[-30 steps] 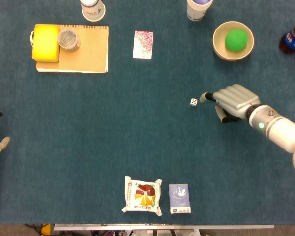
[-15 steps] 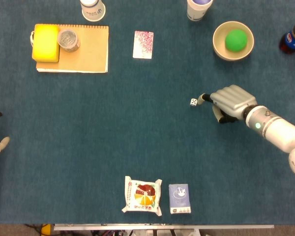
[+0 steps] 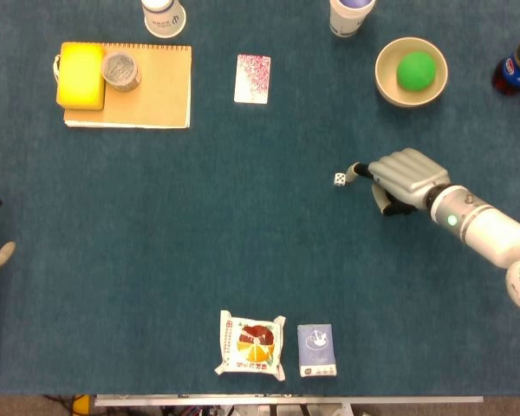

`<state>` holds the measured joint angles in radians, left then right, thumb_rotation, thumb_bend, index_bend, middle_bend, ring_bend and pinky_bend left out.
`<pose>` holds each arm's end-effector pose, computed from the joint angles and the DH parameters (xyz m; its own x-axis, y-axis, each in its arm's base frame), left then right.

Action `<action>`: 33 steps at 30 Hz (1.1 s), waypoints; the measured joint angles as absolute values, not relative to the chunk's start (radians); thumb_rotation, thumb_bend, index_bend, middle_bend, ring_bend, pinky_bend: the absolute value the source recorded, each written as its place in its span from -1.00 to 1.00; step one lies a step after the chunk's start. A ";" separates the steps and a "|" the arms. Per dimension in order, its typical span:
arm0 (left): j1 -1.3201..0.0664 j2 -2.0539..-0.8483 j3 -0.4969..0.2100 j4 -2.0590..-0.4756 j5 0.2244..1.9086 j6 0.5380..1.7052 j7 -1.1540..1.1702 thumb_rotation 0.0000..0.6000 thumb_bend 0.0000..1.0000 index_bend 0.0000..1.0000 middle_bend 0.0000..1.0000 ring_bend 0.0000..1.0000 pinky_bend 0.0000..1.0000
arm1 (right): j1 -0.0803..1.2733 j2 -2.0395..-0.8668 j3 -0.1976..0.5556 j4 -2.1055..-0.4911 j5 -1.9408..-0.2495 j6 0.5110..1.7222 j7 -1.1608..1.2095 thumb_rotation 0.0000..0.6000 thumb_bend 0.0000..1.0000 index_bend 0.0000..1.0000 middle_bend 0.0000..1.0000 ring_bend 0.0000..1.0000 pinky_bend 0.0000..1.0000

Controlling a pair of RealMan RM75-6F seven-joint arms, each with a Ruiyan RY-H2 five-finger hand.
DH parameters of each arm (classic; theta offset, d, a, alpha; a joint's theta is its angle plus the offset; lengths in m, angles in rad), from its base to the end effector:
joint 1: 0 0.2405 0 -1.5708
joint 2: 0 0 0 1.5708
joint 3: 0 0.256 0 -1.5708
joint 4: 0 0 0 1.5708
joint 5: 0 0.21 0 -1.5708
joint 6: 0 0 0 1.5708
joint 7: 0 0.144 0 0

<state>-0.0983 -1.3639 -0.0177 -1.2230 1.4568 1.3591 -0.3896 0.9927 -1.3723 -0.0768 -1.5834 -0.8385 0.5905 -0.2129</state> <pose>-0.3742 0.1813 0.0997 0.1496 0.1183 0.9816 0.9831 0.0877 -0.1604 -0.1710 -0.3246 -0.0266 0.4983 -0.6714 0.5485 -0.8670 -0.3896 0.3107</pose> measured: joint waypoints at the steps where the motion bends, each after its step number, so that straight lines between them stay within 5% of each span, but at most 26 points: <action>1: -0.098 -1.364 -0.018 -1.222 1.457 1.359 -0.390 1.00 -0.64 -0.28 -0.31 -0.31 0.22 | 0.991 -1.375 -0.075 -1.581 -0.842 0.591 -0.210 1.00 1.00 -0.54 1.00 1.00 1.00; 33: -0.095 -1.366 -0.016 -1.212 1.459 1.356 -0.403 1.00 -0.64 -0.28 -0.31 -0.31 0.22 | 0.906 -1.393 -0.003 -1.537 -1.008 0.605 -0.090 1.00 1.00 -0.54 1.00 1.00 1.00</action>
<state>-0.0950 -1.3664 -0.0158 -1.2123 1.4594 1.3564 -0.4029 0.9060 -1.3927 -0.0031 -1.5371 -1.0084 0.6047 -0.0905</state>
